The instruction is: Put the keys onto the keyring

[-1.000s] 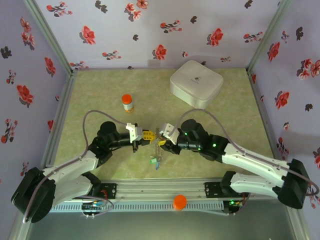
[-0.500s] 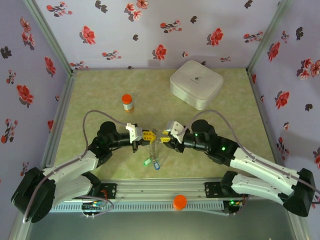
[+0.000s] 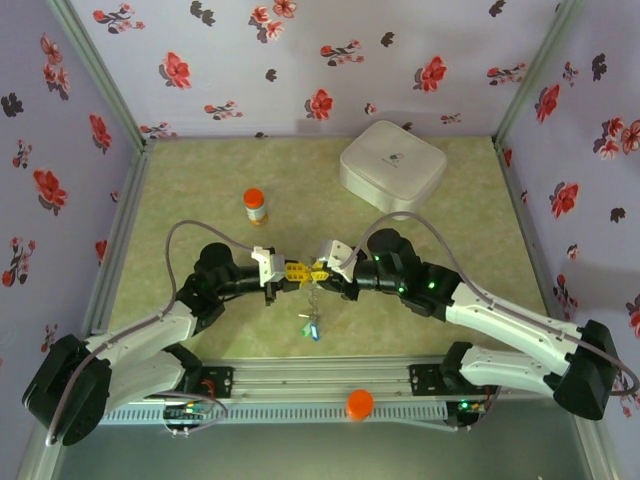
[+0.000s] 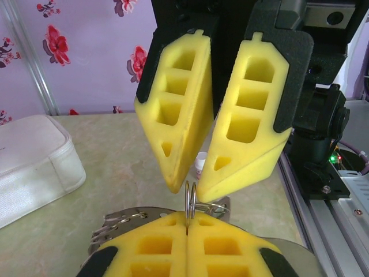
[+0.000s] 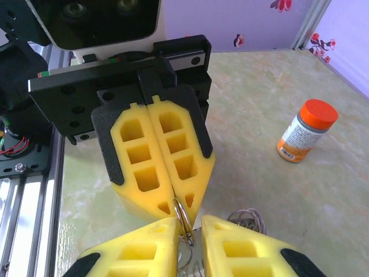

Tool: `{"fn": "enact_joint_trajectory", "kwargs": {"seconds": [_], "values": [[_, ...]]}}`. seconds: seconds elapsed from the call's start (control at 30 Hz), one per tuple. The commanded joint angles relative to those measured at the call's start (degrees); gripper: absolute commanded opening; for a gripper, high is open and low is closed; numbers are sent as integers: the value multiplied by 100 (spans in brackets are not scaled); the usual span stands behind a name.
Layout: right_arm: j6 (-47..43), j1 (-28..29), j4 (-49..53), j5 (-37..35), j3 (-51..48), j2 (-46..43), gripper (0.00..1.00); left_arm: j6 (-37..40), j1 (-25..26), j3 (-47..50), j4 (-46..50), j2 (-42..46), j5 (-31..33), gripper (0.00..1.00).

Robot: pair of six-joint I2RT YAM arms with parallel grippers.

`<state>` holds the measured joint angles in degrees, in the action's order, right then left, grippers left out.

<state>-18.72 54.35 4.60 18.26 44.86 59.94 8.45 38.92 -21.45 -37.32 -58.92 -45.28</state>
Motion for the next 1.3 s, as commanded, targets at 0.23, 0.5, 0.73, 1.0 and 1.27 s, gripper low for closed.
{"fn": "enact_joint_trajectory", "kwargs": {"seconds": [0.23, 0.5, 0.73, 1.0, 1.27], "values": [[-216, -75, 398, 180, 258, 191, 17, -50, 38, -78, -325, 82, -183, 0], [-418, -82, 982, 373, 624, 322, 0, 47, 37, -103, -82, 188, 98, 17], [-1038, -34, 2400, 4, 1505, 609, 0, 980, 72, -562, 1668, 360, 389, 28], [-1328, 193, 3005, -146, 2120, 1087, 0, 1113, 72, -657, 1917, 347, 414, 20], [-1400, 448, 3250, -429, 2417, 1515, 0, 1007, 99, -606, 1737, 313, 362, 17]]}}
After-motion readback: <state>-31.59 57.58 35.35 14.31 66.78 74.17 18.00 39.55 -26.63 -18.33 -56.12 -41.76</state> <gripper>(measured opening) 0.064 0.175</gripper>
